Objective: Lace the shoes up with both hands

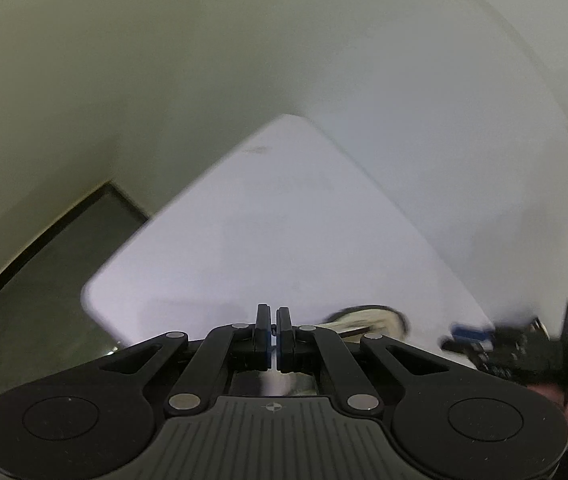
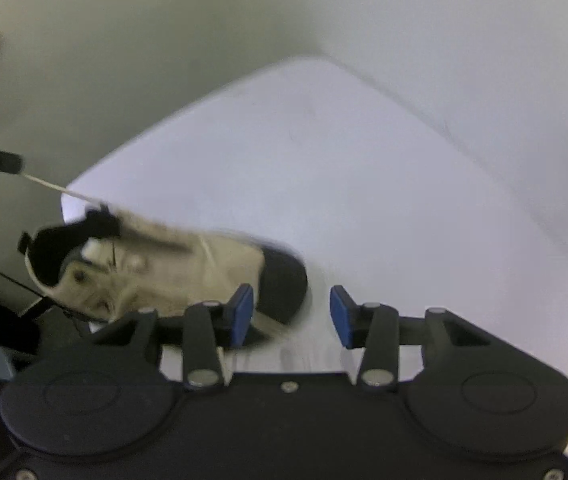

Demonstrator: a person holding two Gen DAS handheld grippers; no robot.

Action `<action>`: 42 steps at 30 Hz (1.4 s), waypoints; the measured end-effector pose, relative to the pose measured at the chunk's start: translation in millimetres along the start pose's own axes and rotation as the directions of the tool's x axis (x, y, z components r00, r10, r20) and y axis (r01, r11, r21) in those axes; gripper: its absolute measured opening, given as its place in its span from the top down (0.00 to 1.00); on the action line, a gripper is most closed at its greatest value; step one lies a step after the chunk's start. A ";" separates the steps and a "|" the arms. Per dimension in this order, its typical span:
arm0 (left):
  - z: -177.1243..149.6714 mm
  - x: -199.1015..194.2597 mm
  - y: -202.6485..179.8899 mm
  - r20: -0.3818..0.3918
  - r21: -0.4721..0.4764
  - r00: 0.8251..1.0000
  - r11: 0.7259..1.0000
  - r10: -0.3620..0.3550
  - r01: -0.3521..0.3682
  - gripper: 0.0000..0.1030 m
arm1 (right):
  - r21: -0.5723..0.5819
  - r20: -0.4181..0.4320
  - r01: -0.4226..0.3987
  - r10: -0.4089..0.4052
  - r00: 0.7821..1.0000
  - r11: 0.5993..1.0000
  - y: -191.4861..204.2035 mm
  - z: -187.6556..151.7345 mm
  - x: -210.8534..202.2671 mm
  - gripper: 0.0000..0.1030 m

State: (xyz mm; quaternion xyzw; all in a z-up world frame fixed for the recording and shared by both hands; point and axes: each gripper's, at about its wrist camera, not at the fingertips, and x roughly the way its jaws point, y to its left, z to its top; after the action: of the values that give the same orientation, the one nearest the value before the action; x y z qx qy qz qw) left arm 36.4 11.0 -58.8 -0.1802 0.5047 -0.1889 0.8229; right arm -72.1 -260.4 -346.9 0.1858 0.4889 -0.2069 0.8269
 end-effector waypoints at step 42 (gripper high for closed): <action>43.7 202.8 17.8 -0.476 -0.076 0.571 0.678 -0.669 0.731 1.00 | -0.016 -0.045 0.249 -0.249 0.967 0.968 80.2 -11.8 -29.1 0.59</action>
State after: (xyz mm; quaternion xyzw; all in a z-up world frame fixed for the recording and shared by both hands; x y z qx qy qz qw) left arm 163.0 -68.8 -203.5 -0.2607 0.5602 -0.5686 0.5431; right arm -51.4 -181.9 -318.0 0.1235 0.5284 -0.3020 0.7838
